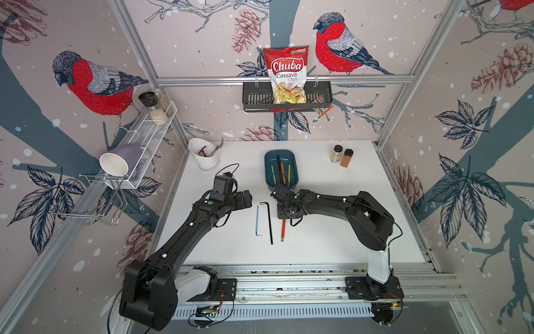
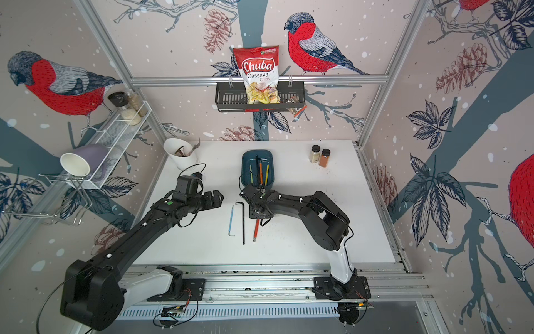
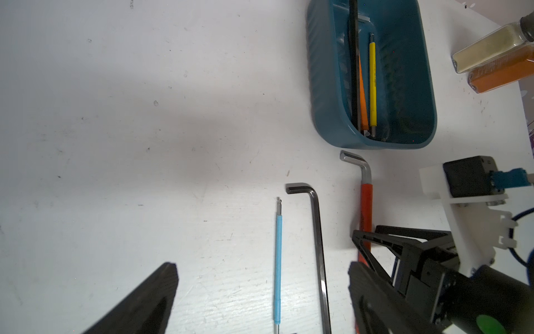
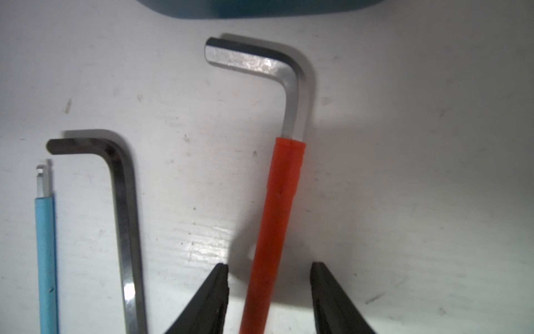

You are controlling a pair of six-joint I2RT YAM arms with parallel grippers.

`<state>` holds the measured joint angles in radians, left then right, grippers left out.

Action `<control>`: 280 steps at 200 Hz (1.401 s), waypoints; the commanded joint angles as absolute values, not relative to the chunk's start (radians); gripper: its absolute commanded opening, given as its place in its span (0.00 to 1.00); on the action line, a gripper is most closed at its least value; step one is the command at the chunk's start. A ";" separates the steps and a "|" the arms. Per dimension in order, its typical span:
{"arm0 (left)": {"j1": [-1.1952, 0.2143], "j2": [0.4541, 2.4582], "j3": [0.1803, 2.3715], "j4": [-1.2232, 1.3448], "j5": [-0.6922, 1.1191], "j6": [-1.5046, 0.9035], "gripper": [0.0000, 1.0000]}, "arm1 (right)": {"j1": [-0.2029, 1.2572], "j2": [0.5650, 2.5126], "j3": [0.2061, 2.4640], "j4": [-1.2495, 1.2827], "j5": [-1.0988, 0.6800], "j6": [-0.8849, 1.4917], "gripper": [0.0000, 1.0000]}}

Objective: Put the hex key on the desktop into the storage box
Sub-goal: Pick up the Allen key from the center of the board, then place the Allen key in the storage box.

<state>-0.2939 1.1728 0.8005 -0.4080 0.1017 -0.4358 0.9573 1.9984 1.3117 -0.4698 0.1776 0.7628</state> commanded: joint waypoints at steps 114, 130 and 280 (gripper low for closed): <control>-0.293 1.218 0.824 -0.410 0.083 -0.412 0.96 | 0.956 1.929 1.204 -0.400 0.111 0.778 0.00; -0.294 1.218 0.823 -0.404 0.083 -0.411 0.96 | 0.947 1.869 1.167 -0.350 0.095 0.777 0.00; -0.286 1.212 0.819 -0.311 0.265 -0.580 0.95 | 0.847 1.670 1.132 -0.143 -0.032 0.707 0.00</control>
